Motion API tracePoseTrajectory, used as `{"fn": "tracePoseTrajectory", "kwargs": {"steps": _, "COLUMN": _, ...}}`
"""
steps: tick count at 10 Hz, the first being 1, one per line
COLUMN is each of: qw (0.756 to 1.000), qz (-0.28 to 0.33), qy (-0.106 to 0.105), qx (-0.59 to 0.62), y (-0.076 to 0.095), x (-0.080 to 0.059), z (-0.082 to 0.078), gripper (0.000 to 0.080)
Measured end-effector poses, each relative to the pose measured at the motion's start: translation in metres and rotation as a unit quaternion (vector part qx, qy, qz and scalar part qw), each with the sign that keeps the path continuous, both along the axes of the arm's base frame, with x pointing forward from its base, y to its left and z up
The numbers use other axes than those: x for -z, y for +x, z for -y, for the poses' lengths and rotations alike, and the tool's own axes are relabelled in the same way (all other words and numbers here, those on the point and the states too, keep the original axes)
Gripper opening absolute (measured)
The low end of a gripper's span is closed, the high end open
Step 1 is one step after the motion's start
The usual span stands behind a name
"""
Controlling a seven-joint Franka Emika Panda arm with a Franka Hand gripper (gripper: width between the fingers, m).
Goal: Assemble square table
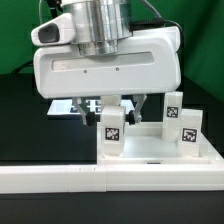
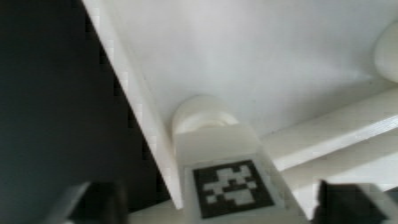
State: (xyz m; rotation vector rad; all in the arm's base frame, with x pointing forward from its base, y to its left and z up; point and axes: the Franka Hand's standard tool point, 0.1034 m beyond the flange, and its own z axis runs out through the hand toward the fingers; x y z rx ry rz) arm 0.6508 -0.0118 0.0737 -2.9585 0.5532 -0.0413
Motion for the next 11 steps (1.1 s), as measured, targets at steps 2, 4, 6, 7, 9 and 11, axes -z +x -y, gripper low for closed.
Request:
{"fn": "tracePoseTrajectory", "kwargs": {"steps": 2, "qw": 0.999, "qz": -0.005, "qy": 0.003, "qx": 0.041, "y": 0.0, "x": 0.0, "z": -0.0004, "gripper": 0.0375}}
{"fn": "tracePoseTrajectory", "kwargs": {"steps": 4, "qw": 0.994, "qz": -0.013, "qy": 0.006, "qx": 0.108, "y": 0.0001, "x": 0.0, "z": -0.0006, "gripper": 0.0287}}
{"fn": "tracePoseTrajectory", "kwargs": {"steps": 6, "qw": 0.985, "qz": -0.021, "qy": 0.009, "qx": 0.172, "y": 0.0003, "x": 0.0, "z": -0.0012, "gripper": 0.0287}}
{"fn": "tracePoseTrajectory", "kwargs": {"steps": 7, "qw": 0.969, "qz": -0.03, "qy": 0.012, "qx": 0.246, "y": 0.0014, "x": 0.0003, "z": -0.0035, "gripper": 0.0287}}
{"fn": "tracePoseTrajectory", "kwargs": {"steps": 9, "qw": 0.932, "qz": -0.041, "qy": 0.021, "qx": 0.361, "y": 0.0059, "x": 0.0004, "z": -0.0036, "gripper": 0.0288}}
{"fn": "tracePoseTrajectory", "kwargs": {"steps": 11, "qw": 0.88, "qz": -0.056, "qy": 0.042, "qx": 0.47, "y": 0.0091, "x": 0.0011, "z": -0.0025, "gripper": 0.0288}}
